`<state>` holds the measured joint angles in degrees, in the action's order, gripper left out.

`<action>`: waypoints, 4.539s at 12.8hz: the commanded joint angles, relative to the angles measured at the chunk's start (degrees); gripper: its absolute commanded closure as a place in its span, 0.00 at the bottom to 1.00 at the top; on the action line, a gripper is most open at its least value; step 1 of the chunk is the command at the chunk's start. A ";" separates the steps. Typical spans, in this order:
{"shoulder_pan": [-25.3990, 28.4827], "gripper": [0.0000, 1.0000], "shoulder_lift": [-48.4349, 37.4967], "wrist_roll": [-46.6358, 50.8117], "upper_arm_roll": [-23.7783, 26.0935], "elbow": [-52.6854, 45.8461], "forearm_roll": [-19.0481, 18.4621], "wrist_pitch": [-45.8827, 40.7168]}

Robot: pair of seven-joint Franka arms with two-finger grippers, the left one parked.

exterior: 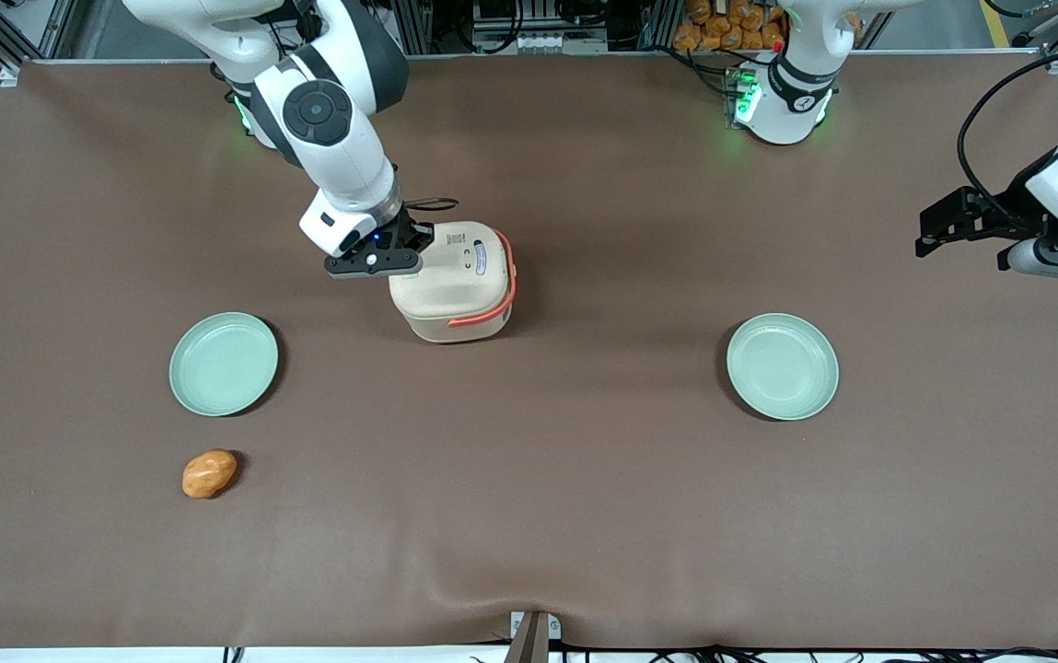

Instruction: Press rice cooker button with right arm

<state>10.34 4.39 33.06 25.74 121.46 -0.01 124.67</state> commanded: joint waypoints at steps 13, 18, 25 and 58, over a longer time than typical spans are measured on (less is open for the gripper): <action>0.38 1.00 1.59 3.15 0.28 5.63 -2.19 9.01; 0.21 1.00 0.71 4.37 0.10 -1.63 -1.22 -0.09; -0.41 0.95 -0.96 0.44 -5.42 -21.94 3.09 -23.66; -4.36 0.00 -6.32 -38.51 -32.86 -34.01 0.01 -40.21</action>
<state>7.10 -1.28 -4.78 -7.62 87.88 0.67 85.48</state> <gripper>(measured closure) 0.000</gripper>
